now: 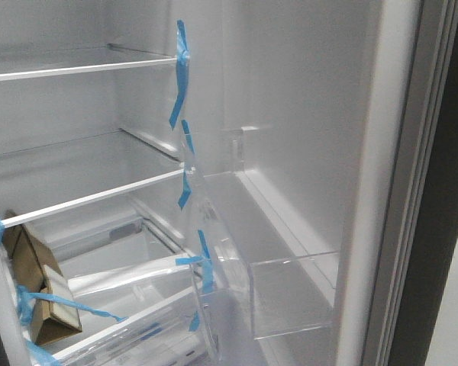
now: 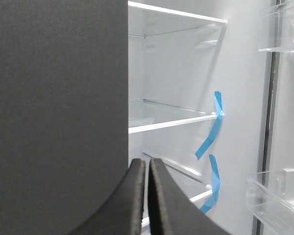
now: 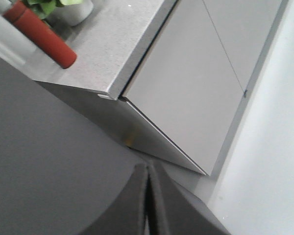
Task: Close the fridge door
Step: 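Push the fridge door with the right gripper toward the fridge body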
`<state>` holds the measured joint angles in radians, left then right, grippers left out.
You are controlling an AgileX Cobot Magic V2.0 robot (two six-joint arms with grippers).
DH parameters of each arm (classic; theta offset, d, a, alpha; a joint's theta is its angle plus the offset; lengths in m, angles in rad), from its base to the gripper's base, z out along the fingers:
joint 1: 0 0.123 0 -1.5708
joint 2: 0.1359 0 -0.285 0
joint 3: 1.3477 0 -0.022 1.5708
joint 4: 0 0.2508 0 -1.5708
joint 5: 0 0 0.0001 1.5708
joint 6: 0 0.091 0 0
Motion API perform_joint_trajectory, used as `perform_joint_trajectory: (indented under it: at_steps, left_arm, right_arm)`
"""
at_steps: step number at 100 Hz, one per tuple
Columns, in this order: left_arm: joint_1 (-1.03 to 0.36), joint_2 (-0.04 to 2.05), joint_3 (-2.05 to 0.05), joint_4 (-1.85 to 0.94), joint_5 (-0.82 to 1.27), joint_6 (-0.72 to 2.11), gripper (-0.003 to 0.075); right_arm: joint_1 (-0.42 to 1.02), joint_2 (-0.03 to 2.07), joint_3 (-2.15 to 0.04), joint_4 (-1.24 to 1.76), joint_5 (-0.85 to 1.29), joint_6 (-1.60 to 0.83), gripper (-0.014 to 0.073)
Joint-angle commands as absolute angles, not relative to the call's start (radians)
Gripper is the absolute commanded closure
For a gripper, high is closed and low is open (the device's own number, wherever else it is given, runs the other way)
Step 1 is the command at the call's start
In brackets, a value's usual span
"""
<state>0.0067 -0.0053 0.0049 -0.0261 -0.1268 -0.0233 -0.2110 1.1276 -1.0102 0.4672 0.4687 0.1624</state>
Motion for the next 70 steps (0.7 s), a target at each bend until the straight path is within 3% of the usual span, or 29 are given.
perform_joint_trajectory:
  at_steps: [1, 42, 70]
  left_arm:
    - [0.004, -0.015, 0.040, -0.030, -0.200, -0.025, 0.0740]
    - [0.004, -0.015, 0.040, -0.030, -0.200, -0.025, 0.0740]
    - [0.004, -0.015, 0.040, -0.030, -0.200, -0.025, 0.0740]
  right_arm:
    - [-0.236, 1.165, -1.044, 0.633, 0.435, 0.030, 0.0639]
    - [-0.306, 1.345, -1.048, 1.251, 0.664, -0.476, 0.0639]
    - [-0.306, 1.395, -1.084, 1.332, 0.807, -0.562, 0.0639]
